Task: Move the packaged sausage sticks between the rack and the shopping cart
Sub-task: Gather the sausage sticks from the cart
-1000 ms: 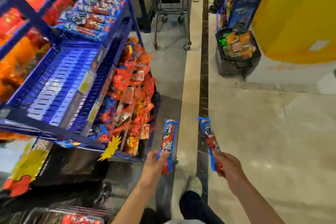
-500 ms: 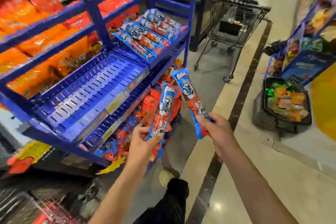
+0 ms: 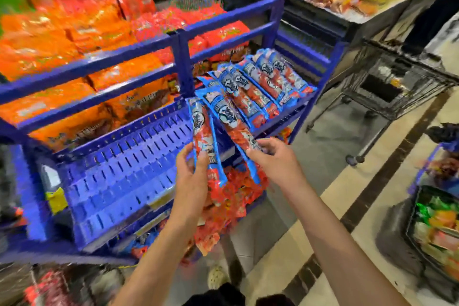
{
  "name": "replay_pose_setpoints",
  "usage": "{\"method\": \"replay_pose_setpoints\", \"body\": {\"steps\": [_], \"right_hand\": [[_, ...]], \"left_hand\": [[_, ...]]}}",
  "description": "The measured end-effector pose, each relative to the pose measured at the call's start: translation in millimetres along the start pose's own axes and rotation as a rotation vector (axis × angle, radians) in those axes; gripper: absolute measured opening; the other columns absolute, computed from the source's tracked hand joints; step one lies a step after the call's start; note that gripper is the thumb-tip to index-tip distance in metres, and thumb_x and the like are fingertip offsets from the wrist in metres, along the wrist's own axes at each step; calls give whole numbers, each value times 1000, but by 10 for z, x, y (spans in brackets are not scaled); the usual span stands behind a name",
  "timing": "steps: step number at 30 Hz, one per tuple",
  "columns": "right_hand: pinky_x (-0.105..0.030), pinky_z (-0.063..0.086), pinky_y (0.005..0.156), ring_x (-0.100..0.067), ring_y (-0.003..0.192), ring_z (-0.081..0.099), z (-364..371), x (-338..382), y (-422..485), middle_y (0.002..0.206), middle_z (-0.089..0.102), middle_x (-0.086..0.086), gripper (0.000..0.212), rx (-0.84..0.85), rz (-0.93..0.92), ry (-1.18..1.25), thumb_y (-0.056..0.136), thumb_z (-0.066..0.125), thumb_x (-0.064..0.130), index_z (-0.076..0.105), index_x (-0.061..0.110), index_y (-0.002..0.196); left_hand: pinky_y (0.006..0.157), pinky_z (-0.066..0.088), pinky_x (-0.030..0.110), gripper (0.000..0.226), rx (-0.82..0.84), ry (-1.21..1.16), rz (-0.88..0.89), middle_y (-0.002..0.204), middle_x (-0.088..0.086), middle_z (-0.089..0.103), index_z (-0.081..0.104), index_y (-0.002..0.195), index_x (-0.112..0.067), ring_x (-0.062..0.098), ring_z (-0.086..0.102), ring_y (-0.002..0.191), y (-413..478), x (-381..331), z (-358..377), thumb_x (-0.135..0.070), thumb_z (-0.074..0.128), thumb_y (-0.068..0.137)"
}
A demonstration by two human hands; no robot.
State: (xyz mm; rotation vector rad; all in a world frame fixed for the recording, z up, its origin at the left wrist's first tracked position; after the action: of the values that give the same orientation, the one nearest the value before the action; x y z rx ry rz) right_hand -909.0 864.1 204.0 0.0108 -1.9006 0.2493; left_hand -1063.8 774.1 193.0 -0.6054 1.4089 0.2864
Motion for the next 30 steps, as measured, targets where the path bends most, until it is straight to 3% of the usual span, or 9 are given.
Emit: {"method": "replay_pose_setpoints", "body": {"steps": [5, 8, 10, 13, 19, 21, 23, 27, 30], "right_hand": [[-30, 47, 79, -12, 86, 60, 139, 234, 379, 94, 63, 5, 40, 73, -33, -275, 73, 78, 49, 66, 24, 102], [-33, 48, 85, -18, 98, 60, 214, 308, 584, 99, 63, 2, 41, 127, -84, -345, 78, 75, 47, 63, 20, 107], [-33, 46, 85, -21, 101, 60, 258, 289, 686, 102, 63, -1, 44, 135, -99, -384, 80, 73, 46, 62, 17, 112], [-39, 47, 93, -26, 108, 59, 303, 286, 797, 113, 66, -6, 51, 163, -140, -461, 81, 70, 48, 60, 15, 118], [-45, 37, 101, -26, 109, 51, 372, 350, 905, 116, 53, -2, 50, 253, -307, -671, 88, 60, 53, 51, 14, 118], [-45, 34, 100, -25, 109, 53, 373, 392, 962, 116, 56, 0, 51, 264, -331, -705, 88, 57, 56, 51, 15, 118], [-46, 33, 101, -26, 111, 53, 380, 396, 1019, 119, 58, 0, 54, 295, -362, -723, 88, 55, 58, 49, 16, 122], [-50, 31, 105, -26, 122, 50, 362, 338, 1089, 133, 54, 0, 69, 322, -393, -720, 87, 52, 64, 42, 17, 137], [-51, 33, 104, -26, 124, 48, 357, 287, 1097, 134, 51, -1, 71, 334, -409, -670, 86, 51, 67, 41, 19, 138]], "left_hand": [[61, 48, 10, 42, -56, 44, -37, 105, -2, 65, 36, 135, -34, -6, 63, 75, 202, -95, 63, -30, 55, 97], [71, 54, 25, 59, -114, 87, -68, 126, 27, 53, 29, 145, -32, 18, 65, 97, 311, -215, 109, -29, 60, 94], [92, 48, 39, 69, -143, 173, -90, 144, 25, 41, 23, 149, -28, 33, 53, 122, 391, -263, 132, -31, 63, 93], [91, 41, 32, 74, -175, 279, -68, 148, 12, 41, 24, 149, -26, 16, 47, 120, 535, -262, 177, -33, 67, 89], [99, 47, 46, 78, -294, 317, -205, 149, 11, 38, 17, 150, -33, 31, 48, 129, 699, -241, 318, -42, 65, 89], [90, 52, 51, 76, -322, 342, -220, 148, 8, 38, 17, 148, -38, 35, 57, 118, 721, -272, 320, -42, 65, 89], [75, 55, 42, 74, -329, 373, -214, 146, 7, 39, 18, 148, -38, 25, 64, 100, 726, -301, 322, -40, 64, 91], [102, 44, 50, 73, -331, 350, -208, 151, 6, 34, 20, 149, -34, 28, 47, 130, 699, -288, 366, -43, 63, 91], [102, 45, 48, 71, -372, 329, -191, 149, 5, 37, 21, 148, -34, 27, 47, 129, 655, -257, 397, -44, 61, 91]]}}
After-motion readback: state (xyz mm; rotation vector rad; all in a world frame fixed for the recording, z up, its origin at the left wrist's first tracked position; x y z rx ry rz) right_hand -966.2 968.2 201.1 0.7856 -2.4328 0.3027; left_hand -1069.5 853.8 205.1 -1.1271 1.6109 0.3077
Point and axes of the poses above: each hand's wrist, its own y-axis towards the middle knuckle, its own z-axis out of the palm, x = y × z, the point moved 1 cm from there along y, towards the middle knuckle
